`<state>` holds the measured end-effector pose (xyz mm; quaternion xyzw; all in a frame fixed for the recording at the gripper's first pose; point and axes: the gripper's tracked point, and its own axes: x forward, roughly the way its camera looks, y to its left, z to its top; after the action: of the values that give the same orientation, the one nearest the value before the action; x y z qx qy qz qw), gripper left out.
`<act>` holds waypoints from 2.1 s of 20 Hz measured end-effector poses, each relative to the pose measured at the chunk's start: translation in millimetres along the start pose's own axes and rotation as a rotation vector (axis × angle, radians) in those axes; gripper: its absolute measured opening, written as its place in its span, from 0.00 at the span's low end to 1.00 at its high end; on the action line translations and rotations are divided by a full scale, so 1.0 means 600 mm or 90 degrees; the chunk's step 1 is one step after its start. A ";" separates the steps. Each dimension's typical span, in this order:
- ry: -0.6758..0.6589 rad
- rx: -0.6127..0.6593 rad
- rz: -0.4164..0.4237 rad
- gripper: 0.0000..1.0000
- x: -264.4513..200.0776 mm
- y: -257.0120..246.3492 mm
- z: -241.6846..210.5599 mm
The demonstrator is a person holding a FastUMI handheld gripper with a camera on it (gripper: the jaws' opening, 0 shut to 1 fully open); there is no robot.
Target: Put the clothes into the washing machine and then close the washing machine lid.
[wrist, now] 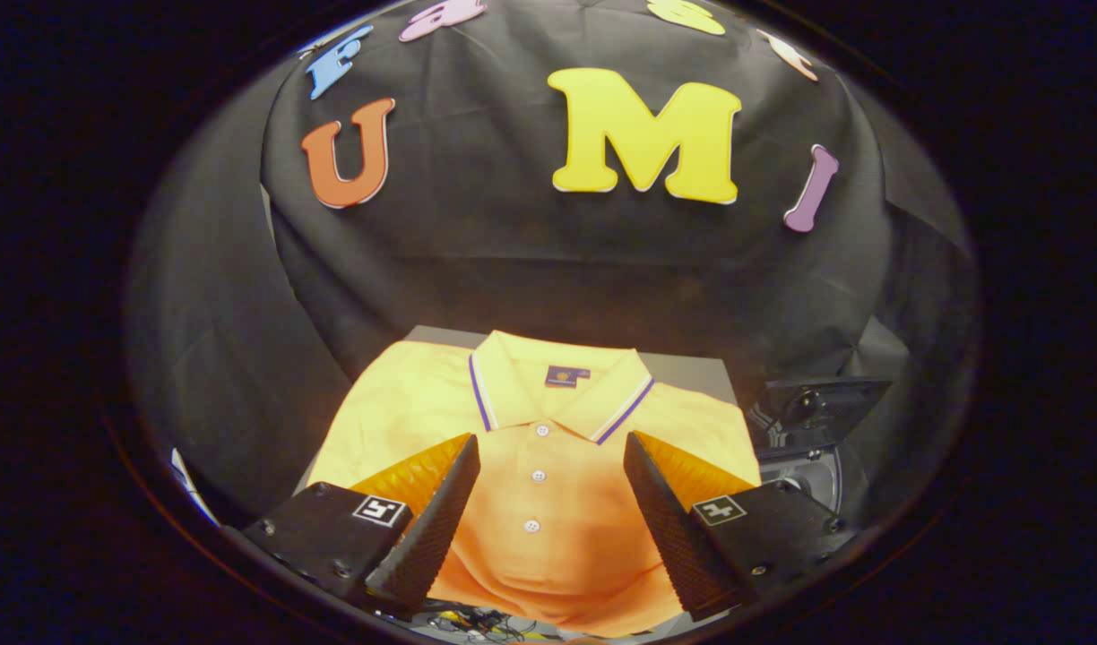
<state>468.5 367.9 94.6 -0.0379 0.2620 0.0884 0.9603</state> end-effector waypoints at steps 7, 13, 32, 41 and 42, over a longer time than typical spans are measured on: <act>0.077 0.017 -0.024 1.00 0.041 -0.008 -0.052; 0.114 -0.003 -0.007 0.97 0.042 -0.004 -0.050; -0.030 0.040 0.166 0.05 -0.129 -0.029 -0.057; -0.248 0.076 0.195 0.05 -0.417 -0.105 -0.029; -0.274 0.078 0.195 0.05 -0.453 -0.118 -0.024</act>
<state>244.7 256.1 222.6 0.0801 0.0594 0.2222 0.9699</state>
